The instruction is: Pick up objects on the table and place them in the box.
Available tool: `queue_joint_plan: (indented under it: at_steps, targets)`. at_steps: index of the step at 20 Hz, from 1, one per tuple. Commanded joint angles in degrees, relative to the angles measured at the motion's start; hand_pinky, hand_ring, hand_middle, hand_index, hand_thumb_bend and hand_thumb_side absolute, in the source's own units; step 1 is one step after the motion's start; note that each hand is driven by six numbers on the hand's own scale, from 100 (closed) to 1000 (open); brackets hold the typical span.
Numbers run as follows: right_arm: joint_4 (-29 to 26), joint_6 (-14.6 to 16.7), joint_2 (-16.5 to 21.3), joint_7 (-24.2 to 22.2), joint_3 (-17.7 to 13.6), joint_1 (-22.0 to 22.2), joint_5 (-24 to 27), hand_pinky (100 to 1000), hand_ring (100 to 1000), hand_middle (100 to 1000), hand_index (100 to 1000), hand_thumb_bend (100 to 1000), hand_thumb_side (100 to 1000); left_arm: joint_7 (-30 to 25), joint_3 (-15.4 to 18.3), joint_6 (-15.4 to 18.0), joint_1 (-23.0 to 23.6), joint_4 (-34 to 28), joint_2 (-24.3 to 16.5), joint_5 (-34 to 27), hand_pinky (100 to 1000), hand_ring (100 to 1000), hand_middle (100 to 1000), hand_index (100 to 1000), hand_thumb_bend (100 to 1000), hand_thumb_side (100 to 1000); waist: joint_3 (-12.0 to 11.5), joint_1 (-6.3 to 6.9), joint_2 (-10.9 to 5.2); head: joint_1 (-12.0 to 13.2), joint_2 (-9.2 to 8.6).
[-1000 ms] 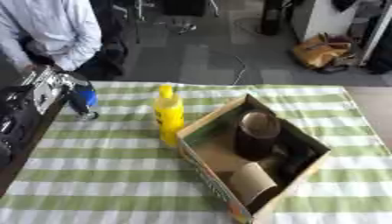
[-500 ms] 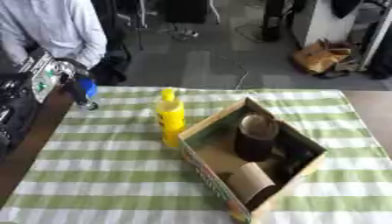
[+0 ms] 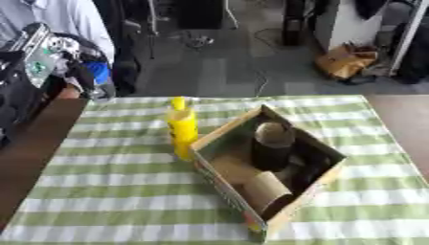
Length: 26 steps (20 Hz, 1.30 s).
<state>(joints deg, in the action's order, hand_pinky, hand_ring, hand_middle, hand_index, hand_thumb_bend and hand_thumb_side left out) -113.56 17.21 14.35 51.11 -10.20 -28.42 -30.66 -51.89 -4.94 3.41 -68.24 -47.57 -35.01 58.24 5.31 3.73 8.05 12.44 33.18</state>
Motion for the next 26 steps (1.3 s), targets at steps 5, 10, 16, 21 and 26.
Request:
queue_joint_plan:
  at_steps: [5,10,16,21,26]
  targets:
    - [-1.0,1.3,0.7,0.9,0.9,-0.8,-0.5,830,812,630,531,100,1000,-0.1,-4.9,4.2,-4.1,-8.9,-0.9,-5.9,238,446,471,536,100,100,0.1,0.34,-1.60,-0.4,0.58]
    - [-1.0,1.5,0.5,0.9,1.8,-0.9,-0.5,830,811,630,531,100,1000,-0.1,-7.2,5.5,-7.1,-11.6,0.4,-7.2,236,451,473,539,119,100,0.7,0.86,-2.09,-0.7,0.47]
    - [-1.0,1.7,0.2,0.8,2.5,-1.0,-0.5,830,811,630,531,100,1000,-0.1,-8.7,6.8,-10.6,-12.5,3.7,-8.0,240,456,475,541,137,100,1.5,1.54,-2.63,-0.6,0.67]
    - [-1.0,2.2,-0.3,0.5,3.0,-1.2,-0.2,830,811,630,531,100,1000,-0.1,-9.8,7.6,-11.8,-12.3,6.4,-7.8,242,457,475,541,144,100,2.3,2.13,-2.81,-0.2,0.39]
    - [-1.0,2.6,-0.8,0.3,3.3,-1.3,0.1,831,811,630,529,100,1000,-0.1,-10.0,7.9,-12.4,-11.3,9.1,-7.5,240,455,474,540,151,100,3.3,2.79,-2.83,0.5,0.52]
